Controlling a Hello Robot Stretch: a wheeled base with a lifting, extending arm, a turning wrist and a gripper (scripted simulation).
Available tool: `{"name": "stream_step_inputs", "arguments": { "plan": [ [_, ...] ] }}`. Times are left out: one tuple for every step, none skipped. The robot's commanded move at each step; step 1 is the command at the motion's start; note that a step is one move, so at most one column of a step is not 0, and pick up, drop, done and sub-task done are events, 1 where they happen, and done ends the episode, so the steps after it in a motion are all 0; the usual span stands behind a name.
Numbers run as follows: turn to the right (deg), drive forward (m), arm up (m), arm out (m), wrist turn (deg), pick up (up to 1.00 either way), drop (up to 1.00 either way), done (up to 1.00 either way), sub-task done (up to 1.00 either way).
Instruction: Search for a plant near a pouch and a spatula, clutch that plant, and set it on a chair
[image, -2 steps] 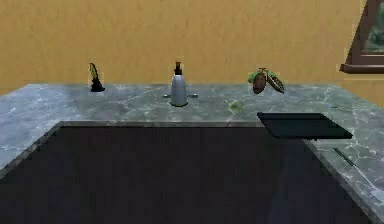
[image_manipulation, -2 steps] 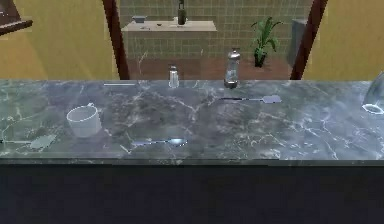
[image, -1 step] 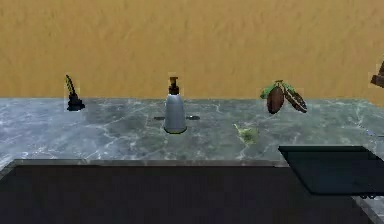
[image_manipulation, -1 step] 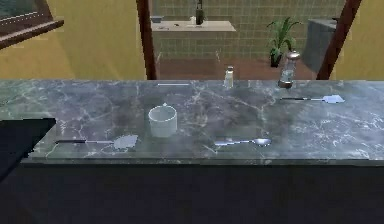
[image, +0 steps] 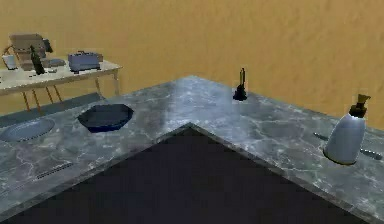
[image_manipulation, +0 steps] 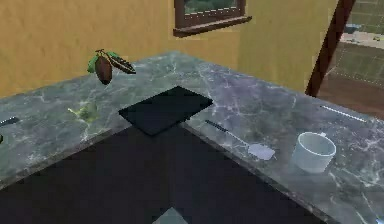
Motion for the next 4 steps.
{"name": "stream_step_inputs", "arguments": {
  "plan": [
    [-27.0,0.0,0.0,0.0,0.0,0.0,0.0,0.0,0.0],
    [0.0,0.0,0.5,0.0,0.0,0.0,0.0,0.0,0.0],
    [0.0,0.0,0.38,0.0,0.0,0.0,0.0,0.0,0.0],
    [0.0,0.0,0.0,0.46,0.0,0.0,0.0,0.0,0.0]
  ]
}}
